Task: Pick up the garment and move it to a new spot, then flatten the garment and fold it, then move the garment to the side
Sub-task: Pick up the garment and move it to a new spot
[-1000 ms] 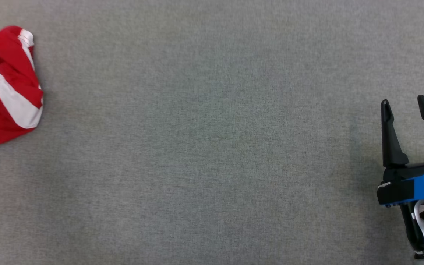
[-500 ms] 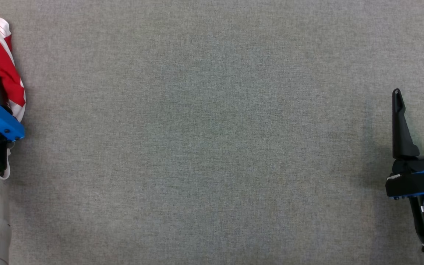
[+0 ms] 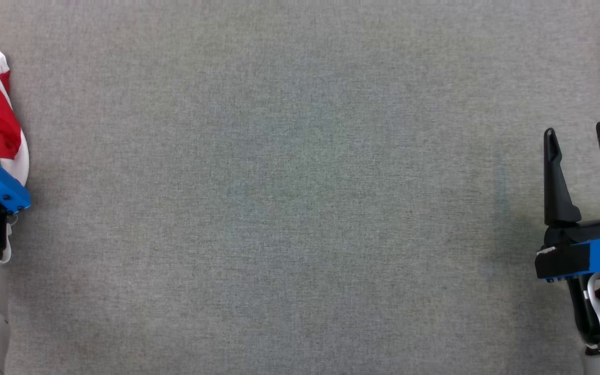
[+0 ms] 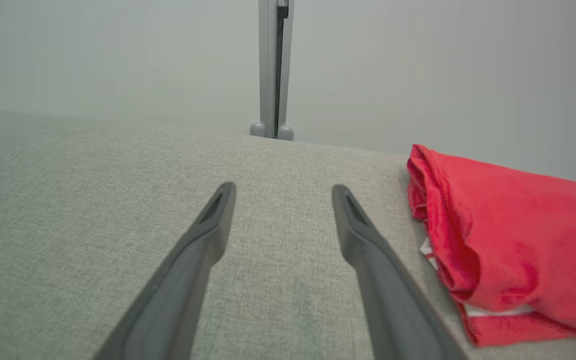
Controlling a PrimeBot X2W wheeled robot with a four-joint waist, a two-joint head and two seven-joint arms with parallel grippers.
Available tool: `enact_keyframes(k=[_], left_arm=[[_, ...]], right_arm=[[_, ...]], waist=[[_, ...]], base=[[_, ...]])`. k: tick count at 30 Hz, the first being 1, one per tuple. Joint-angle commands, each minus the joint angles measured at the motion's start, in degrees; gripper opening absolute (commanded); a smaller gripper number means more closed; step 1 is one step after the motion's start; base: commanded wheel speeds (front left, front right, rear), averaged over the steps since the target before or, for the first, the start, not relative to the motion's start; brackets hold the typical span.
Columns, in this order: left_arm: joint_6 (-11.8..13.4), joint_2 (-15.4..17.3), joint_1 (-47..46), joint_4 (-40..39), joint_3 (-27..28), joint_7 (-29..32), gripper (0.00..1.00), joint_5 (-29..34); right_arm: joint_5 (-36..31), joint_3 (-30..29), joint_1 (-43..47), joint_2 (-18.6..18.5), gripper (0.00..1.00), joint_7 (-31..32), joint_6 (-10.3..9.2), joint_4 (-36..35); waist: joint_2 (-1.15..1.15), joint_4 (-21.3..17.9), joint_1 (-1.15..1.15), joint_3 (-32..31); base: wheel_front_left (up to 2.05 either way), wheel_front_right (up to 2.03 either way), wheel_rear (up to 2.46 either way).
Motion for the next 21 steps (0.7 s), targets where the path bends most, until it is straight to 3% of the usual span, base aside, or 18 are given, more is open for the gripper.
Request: enact_keyframes(k=[1, 10, 21], left_arm=[[-0.38, -0.07, 0.02, 0.13, -0.43, -1.31, 0.0, 0.39], [-0.59, 0.93, -3.88, -6.1, -4.17, -10.72, 0.0, 3.02], [-0.16, -0.7, -5.71, -26.15, -10.14, -10.16, 0.0, 6.71]], right_arm=[[0.46, -0.02, -0.24, 0.41, 1.0, -0.49, 0.02, 0.59], [1.54, 1.04, 1.17, 2.45, 1.0, -3.36, 0.01, 5.62], [3.28, 1.64, 2.95, 4.1, 1.0, -6.48, 0.02, 10.84]], waist=[[0.0, -0.8, 0.0, -1.26], [0.0, -3.92, 0.0, -8.48], [0.0, -10.77, 0.0, -14.4]], base=[[0.0, 0.0, 0.0], [0.0, 0.0, 0.0], [0.0, 0.0, 0.0]])
